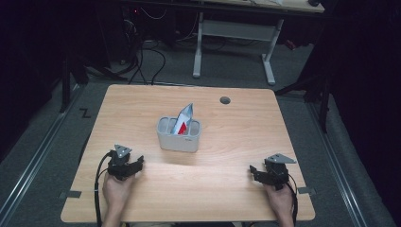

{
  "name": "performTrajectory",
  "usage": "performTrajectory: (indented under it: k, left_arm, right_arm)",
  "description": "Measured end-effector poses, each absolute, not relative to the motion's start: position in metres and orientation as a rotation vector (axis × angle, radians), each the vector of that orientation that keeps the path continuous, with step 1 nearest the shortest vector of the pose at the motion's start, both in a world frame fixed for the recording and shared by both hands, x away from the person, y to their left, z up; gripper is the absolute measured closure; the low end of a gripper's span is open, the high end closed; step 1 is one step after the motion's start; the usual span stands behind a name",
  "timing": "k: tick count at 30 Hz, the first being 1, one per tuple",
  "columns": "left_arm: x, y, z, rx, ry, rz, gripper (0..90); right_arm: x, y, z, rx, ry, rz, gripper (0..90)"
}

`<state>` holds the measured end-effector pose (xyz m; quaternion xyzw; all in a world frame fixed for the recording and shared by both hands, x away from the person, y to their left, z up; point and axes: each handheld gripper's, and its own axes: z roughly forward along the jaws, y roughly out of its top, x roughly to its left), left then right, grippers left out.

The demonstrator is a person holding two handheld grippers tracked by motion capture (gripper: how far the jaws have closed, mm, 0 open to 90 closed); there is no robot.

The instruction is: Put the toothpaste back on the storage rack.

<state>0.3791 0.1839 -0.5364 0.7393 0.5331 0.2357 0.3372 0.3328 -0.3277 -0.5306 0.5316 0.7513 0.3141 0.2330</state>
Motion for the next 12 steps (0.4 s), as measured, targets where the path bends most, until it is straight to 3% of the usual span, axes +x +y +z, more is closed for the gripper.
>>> performTrajectory:
  k: [12]
  left_arm:
    - [0.3790, 0.1839, -0.5363, 1.922, 1.403, 0.616, 37.3]
  right_arm:
    - [0.3326, -0.3278, -0.5306, 1.455, 2.067, 0.866, 28.6]
